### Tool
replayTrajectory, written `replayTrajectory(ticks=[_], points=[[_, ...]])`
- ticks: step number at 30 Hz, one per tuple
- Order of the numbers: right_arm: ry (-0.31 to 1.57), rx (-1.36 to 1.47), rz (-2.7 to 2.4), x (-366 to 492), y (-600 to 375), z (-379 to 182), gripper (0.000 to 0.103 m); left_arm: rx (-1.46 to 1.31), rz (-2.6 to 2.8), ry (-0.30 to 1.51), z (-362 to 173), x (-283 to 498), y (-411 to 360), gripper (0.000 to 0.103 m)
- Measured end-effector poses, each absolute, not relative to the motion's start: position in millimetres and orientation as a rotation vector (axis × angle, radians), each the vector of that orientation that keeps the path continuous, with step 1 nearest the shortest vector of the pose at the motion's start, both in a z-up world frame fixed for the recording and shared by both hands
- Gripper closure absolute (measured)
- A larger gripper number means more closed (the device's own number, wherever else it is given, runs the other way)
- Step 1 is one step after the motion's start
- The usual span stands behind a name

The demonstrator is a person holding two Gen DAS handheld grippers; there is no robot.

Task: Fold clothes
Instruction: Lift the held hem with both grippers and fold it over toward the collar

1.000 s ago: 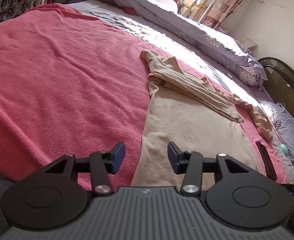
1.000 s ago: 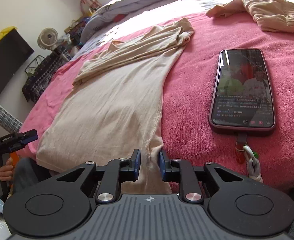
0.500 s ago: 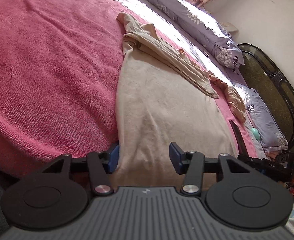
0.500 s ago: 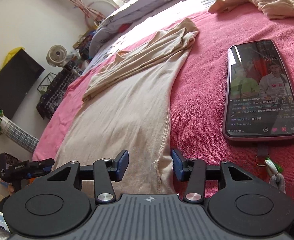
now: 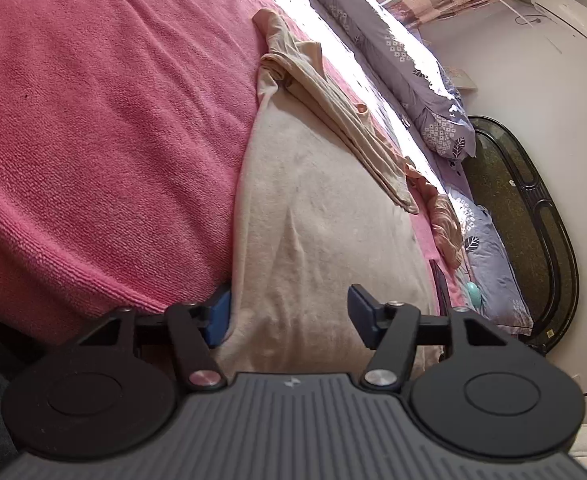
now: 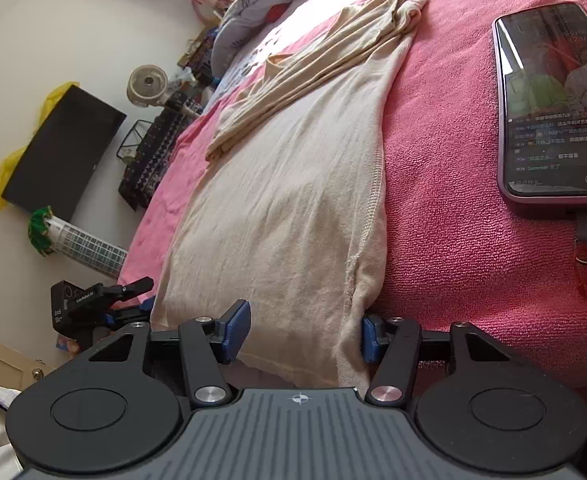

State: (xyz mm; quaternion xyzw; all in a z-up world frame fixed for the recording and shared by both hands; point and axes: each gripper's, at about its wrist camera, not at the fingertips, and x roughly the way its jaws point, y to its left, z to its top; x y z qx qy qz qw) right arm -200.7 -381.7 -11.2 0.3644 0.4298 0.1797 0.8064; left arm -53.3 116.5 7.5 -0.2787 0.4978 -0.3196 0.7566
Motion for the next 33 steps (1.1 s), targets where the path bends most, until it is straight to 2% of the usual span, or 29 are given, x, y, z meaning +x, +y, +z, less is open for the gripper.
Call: replayTrajectory(ticks=[1,3,6,8,14,15,16,17,18,19,26,33], points=[[0.92,0.784,0.388,-201,-382,-11,0.047,-0.603,-0.709,1.087,9,-54,113,0.026],[0.916,0.81,0.387,-203,-384,-13,0.049,-0.59,-0.713,1.092,11,-53,110,0.021],[0.91,0.84,0.376,-205,-388,-15,0.054,-0.586,-0.702,1.092,14,-50,112,0.022],[0.908,0.845,0.376,-206,-389,-16,0.054,-0.577,-0.689,1.096,13,-47,116,0.027],[0.917,0.847,0.363,-209,-390,-18,0.055,-0.52,-0.64,1.095,14,-53,119,0.061],[0.927,0.845,0.353,-209,-389,-18,0.062,-0.538,-0.632,1.092,14,-54,121,0.071],[0.937,0.843,0.342,-210,-389,-18,0.075,-0.557,-0.624,1.088,13,-56,123,0.089],[0.947,0.841,0.332,-211,-389,-18,0.083,-0.576,-0.616,1.085,13,-57,125,0.093],[0.956,0.839,0.321,-212,-388,-18,0.09,-0.594,-0.608,1.081,13,-59,127,0.093],[0.966,0.835,0.313,-213,-388,-18,0.092,-0.613,-0.6,1.077,13,-60,129,0.093],[1.11,0.631,0.28,-215,-374,-3,0.097,-0.351,-0.588,1.15,23,-59,115,0.093],[1.208,0.415,0.292,-208,-362,9,0.097,-0.088,-0.609,1.157,42,-65,97,0.093]])
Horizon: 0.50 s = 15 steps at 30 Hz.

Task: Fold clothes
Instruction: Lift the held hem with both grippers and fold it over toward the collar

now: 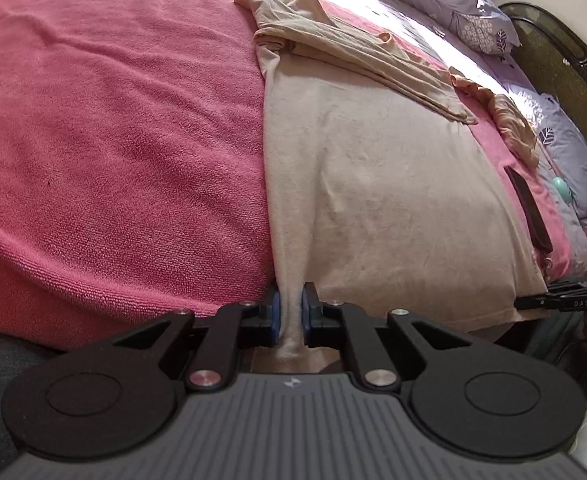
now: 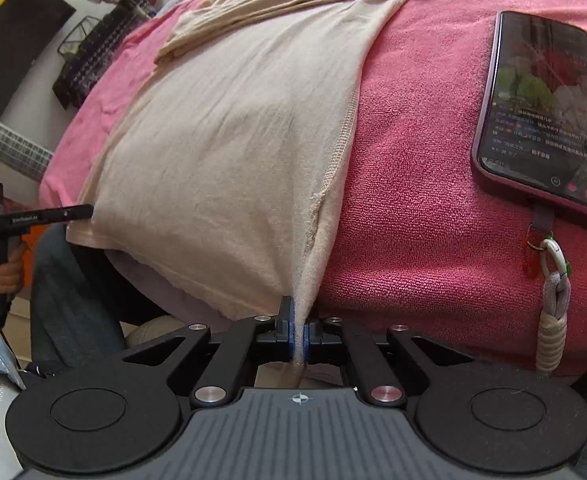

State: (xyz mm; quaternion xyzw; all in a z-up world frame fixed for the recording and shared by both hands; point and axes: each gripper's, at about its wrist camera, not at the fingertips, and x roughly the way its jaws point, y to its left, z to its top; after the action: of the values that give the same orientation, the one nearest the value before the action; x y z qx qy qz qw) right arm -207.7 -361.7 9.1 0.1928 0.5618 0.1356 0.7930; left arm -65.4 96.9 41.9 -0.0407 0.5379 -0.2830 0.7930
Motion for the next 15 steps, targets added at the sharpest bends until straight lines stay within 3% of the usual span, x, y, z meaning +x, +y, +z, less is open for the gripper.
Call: replayTrajectory(ticks=[15], points=[[1.358,0.396,0.181,-223,-369,-16,0.098,-0.007,-0.578,1.171,45,-77,98,0.086]])
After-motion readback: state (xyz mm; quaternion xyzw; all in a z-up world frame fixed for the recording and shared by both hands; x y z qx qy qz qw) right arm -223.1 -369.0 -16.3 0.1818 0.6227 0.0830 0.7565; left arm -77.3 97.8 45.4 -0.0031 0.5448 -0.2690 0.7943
